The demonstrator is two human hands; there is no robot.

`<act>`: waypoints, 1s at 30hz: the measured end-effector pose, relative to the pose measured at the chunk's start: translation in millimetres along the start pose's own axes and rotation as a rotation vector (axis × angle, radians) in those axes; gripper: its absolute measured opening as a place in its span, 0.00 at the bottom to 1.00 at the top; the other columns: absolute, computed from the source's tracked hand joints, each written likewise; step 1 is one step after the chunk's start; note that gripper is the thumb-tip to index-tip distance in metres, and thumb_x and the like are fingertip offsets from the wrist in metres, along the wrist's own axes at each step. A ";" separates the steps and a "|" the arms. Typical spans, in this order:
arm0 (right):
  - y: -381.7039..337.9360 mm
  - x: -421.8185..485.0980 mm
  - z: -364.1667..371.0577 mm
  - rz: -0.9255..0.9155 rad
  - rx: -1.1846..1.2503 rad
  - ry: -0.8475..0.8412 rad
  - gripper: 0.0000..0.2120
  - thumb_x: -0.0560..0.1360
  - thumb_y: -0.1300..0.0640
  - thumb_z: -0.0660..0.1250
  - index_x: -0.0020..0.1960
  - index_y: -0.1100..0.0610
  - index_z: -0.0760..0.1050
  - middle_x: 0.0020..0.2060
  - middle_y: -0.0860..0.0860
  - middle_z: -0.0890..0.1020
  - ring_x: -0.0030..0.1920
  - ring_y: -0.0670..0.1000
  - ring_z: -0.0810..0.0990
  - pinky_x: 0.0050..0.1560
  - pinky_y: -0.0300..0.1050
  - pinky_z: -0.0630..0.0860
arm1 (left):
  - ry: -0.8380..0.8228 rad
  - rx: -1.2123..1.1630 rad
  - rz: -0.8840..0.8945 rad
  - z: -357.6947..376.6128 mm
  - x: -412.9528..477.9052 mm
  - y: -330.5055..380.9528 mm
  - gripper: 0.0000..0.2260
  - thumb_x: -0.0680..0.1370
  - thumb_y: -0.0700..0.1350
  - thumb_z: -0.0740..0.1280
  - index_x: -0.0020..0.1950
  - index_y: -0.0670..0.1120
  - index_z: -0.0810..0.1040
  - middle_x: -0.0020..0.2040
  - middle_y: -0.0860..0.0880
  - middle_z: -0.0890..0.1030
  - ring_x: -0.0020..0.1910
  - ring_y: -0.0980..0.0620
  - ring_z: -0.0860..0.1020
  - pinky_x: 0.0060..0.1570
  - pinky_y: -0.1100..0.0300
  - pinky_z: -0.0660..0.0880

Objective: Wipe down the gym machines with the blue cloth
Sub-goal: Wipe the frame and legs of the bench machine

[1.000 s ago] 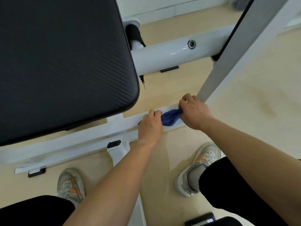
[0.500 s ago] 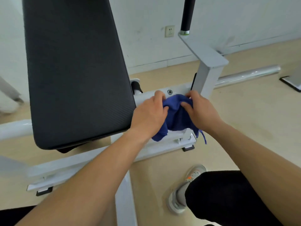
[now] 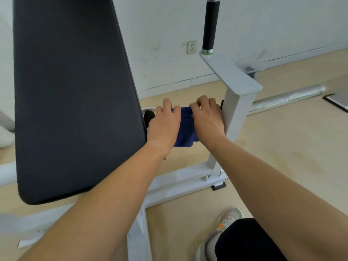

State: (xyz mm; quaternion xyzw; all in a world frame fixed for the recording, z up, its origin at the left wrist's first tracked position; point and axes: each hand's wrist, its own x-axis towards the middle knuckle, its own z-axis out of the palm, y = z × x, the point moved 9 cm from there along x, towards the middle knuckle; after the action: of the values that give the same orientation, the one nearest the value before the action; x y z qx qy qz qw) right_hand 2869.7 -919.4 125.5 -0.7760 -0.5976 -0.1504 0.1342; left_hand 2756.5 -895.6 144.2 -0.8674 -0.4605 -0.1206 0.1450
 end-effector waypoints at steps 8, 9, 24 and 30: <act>-5.7 -28.8 30.5 -0.156 0.194 0.063 0.20 0.81 0.56 0.52 0.64 0.64 0.74 0.62 0.58 0.78 0.65 0.60 0.74 0.70 0.53 0.68 | -0.012 0.154 0.042 40.6 -32.9 22.2 0.24 0.80 0.39 0.53 0.75 0.33 0.60 0.74 0.33 0.63 0.74 0.36 0.61 0.72 0.45 0.62; -6.9 -26.4 30.3 -0.150 0.194 0.069 0.22 0.82 0.54 0.49 0.64 0.63 0.75 0.62 0.58 0.78 0.64 0.59 0.75 0.70 0.53 0.68 | 0.007 0.086 0.036 43.4 -31.4 23.9 0.23 0.80 0.39 0.53 0.75 0.34 0.60 0.75 0.34 0.63 0.74 0.36 0.62 0.72 0.45 0.63; -10.1 25.1 47.3 -0.156 -0.011 -0.137 0.10 0.74 0.59 0.62 0.36 0.54 0.65 0.36 0.51 0.73 0.40 0.56 0.73 0.43 0.49 0.65 | -0.182 0.056 0.095 50.9 22.4 17.7 0.09 0.78 0.41 0.63 0.58 0.48 0.72 0.50 0.48 0.79 0.46 0.47 0.78 0.39 0.54 0.69; 1.1 -33.6 52.5 -0.025 0.193 0.195 0.20 0.83 0.55 0.54 0.69 0.62 0.72 0.65 0.57 0.76 0.68 0.59 0.72 0.70 0.53 0.66 | 0.146 -0.138 -0.119 60.9 -36.6 15.9 0.21 0.84 0.50 0.54 0.76 0.45 0.63 0.73 0.45 0.69 0.72 0.42 0.66 0.73 0.48 0.60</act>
State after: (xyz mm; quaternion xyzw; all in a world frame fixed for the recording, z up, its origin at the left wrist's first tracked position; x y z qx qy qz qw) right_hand 2866.5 -929.1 64.0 -0.7338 -0.6030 -0.1684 0.2637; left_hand 2754.4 -910.0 72.9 -0.8353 -0.4900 -0.2232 0.1109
